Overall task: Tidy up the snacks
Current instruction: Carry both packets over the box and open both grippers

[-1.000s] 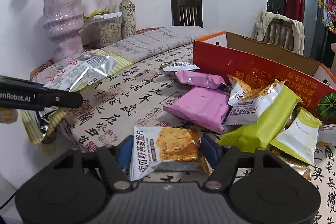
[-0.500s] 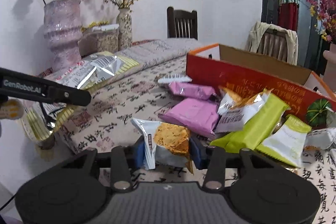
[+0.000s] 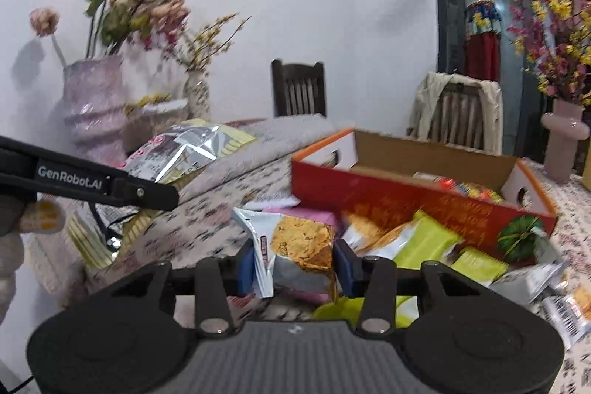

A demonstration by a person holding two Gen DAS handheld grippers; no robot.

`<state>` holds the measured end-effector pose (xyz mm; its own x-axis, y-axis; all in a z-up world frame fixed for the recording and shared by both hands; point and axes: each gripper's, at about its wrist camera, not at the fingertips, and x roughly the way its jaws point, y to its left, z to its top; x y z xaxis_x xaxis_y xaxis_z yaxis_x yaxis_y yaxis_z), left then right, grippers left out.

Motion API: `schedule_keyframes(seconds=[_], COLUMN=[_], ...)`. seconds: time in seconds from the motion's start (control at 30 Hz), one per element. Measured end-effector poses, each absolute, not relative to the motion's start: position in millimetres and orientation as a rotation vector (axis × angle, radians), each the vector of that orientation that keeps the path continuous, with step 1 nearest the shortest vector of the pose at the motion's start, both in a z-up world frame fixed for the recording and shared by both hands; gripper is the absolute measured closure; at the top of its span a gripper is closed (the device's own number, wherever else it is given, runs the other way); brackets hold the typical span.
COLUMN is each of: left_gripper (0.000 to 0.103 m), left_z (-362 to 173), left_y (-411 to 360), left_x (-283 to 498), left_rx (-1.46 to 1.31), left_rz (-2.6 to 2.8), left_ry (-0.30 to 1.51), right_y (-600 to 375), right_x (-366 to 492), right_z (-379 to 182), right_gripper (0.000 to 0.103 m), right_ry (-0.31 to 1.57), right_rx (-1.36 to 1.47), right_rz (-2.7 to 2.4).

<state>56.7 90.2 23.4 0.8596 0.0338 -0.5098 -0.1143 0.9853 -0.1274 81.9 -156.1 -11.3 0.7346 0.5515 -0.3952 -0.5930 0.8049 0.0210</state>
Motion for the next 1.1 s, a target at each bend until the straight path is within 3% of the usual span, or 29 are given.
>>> schedule_keyframes(seconds=[0.73, 1.1], left_gripper=[0.057, 0.057], left_z=[69, 50], left_y=[40, 26], left_x=[189, 277], left_rx=[-0.114, -0.122], left_rz=[0.055, 0.109], left_ry=[0.456, 0.508], right_y=[-215, -219], right_x=[203, 283], right_z=[28, 13], right_gripper=[0.060, 0.060], right_ry=[0.293, 0.358], right_rx=[-0.033, -0.001], right_rz=[0.358, 0.252])
